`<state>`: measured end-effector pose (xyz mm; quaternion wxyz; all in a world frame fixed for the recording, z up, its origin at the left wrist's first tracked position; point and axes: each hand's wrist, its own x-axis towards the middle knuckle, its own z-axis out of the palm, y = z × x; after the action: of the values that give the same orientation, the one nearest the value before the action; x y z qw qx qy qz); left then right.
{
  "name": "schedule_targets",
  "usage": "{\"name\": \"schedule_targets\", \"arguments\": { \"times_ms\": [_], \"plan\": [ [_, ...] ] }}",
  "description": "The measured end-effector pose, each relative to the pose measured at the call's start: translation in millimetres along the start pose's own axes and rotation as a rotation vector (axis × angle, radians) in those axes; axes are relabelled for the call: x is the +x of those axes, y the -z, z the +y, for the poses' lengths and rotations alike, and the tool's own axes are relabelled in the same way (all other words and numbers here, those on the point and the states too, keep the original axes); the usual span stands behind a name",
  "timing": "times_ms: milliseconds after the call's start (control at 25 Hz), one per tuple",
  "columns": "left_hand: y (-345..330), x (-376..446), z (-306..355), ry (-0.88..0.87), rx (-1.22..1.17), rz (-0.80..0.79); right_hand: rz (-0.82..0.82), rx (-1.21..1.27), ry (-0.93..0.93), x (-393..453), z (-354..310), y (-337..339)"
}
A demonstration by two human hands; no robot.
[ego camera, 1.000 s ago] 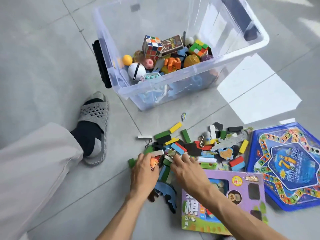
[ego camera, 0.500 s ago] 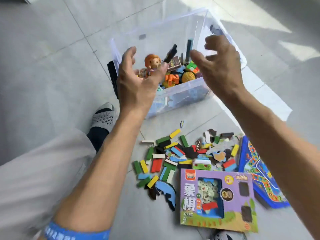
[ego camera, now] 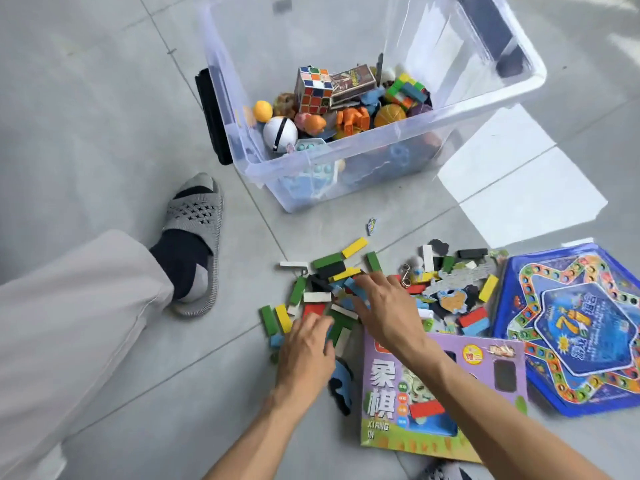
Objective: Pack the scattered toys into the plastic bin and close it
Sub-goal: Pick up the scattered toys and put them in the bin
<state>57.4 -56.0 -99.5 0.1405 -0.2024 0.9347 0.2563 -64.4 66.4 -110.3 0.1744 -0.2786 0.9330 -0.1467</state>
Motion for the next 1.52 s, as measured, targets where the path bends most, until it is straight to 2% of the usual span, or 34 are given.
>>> {"name": "schedule_targets", "arguments": {
  "times_ms": [120,280,360,440,520,560,640,720,760,800,840,960,1000,1080,1200,1280,1360,1440,1520],
  "plan": [
    [-11.2,21.4,10.4,-0.162,0.108,0.037,0.032,-0.063,0.036,5.1,6.5,-8.3],
    [-15.7,44.2,16.6,-0.149,0.182,0.102,0.086,-0.043,0.006,9.1,8.3,-9.7],
    [-16.5,44.2,15.2,-0.199,0.195,0.099,0.083,0.3,-0.173,5.4,9.7,1.3],
    [-13.1,43.7,12.1,-0.18,0.037,0.089,0.031,0.911,-0.414,0.2,13.0,17.0],
    [-5.9,46.1,13.3,-0.007,-0.301,0.076,-0.044,1.504,-0.573,-4.0,20.2,27.3],
    [-1.1,47.7,15.9,0.095,-0.496,0.066,-0.079,1.706,-0.627,-5.3,25.7,30.3],
    [10.2,54.8,23.8,0.278,-0.945,-0.009,-0.119,1.865,-0.656,-3.9,34.0,36.8],
    [22.1,66.6,33.8,0.42,-1.365,-0.105,-0.128,1.827,-0.638,2.5,33.8,45.2],
    [27.4,71.8,39.8,0.472,-1.473,-0.117,-0.113,1.722,-0.631,7.6,32.3,49.8],
    [31.4,78.2,45.0,0.519,-1.456,-0.094,-0.069,1.532,-0.62,13.4,32.6,50.0],
    [33.6,85.8,48.5,0.519,-1.304,-0.055,-0.036,1.284,-0.584,19.6,32.9,49.3],
    [28.1,102.7,47.8,0.272,-0.355,0.016,-0.02,0.393,-0.261,33.8,29.7,34.2],
    [26.1,105.4,47.3,0.18,-0.126,-0.009,-0.056,0.2,-0.198,35.1,28.1,28.9],
    [23.1,107.3,46.0,0.086,0.042,-0.04,-0.076,0.027,-0.125,33.6,26.2,16.1],
    [23.9,107.2,45.9,0.075,-0.01,0.029,-0.033,-0.017,-0.059,31.9,21.9,6.7],
    [28.0,106.0,42.1,0.237,-0.272,0.076,0.023,0.192,-0.133,26.8,21.3,8.0],
    [34.0,103.5,36.7,0.377,-0.534,0.095,0.083,0.453,-0.302,22.3,26.9,15.4],
    [40.0,104.5,29.2,0.376,-0.533,0.113,0.058,0.532,-0.382,22.6,32.6,24.1],
    [46.3,111.0,23.0,0.332,-0.435,0.093,0.022,0.576,-0.394,28.1,36.0,28.2]
  ]
}}
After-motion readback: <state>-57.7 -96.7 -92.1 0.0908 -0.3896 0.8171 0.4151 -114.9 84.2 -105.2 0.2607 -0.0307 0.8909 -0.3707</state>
